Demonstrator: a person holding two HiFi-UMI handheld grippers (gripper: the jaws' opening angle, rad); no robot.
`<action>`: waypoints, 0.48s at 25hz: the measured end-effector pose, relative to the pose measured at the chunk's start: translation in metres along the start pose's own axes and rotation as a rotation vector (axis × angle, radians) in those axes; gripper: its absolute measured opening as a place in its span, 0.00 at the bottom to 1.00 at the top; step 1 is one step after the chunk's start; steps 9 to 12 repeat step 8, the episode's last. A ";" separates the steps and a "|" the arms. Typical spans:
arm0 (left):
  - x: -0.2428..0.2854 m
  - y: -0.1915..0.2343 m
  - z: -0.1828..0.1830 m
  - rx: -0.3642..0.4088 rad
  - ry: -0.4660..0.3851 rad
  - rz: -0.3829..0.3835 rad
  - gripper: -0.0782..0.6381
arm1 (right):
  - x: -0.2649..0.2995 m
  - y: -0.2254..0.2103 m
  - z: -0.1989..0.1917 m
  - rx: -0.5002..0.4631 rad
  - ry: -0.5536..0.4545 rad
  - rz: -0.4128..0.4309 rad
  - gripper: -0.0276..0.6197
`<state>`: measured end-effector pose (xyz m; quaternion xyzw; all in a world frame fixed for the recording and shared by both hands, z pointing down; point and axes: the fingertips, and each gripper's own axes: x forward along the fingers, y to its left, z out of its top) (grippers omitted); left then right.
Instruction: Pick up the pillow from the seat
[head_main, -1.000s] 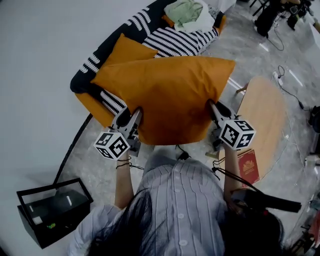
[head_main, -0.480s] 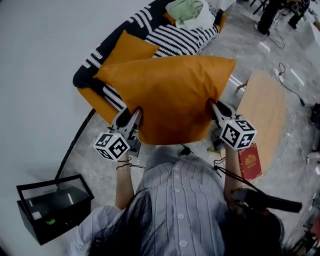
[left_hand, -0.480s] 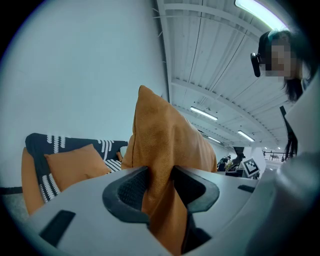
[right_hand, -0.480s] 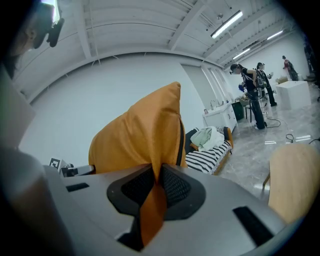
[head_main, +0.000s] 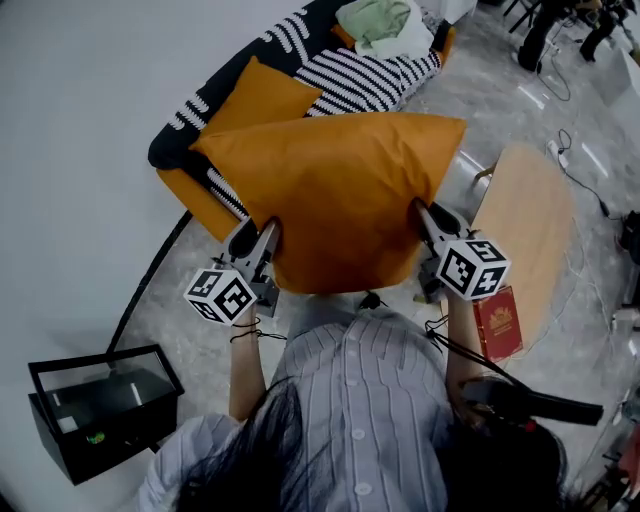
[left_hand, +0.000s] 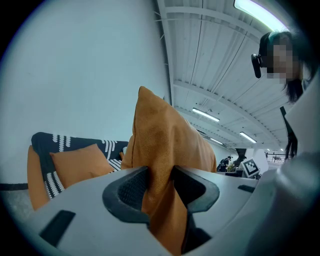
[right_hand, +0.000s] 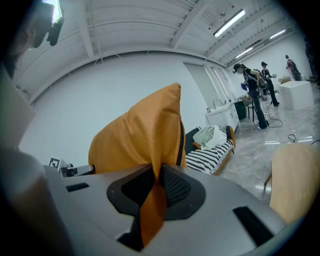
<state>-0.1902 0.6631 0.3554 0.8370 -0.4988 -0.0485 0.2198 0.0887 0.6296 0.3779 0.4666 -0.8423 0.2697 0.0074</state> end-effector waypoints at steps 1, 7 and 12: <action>-0.001 0.000 0.001 -0.001 -0.001 0.001 0.35 | 0.000 0.001 0.001 -0.003 0.001 0.000 0.13; -0.001 0.003 0.004 0.006 -0.007 0.004 0.35 | 0.004 0.003 0.001 -0.012 0.005 0.001 0.13; -0.001 0.003 0.004 0.007 -0.008 0.004 0.35 | 0.005 0.003 0.001 -0.012 0.006 0.001 0.13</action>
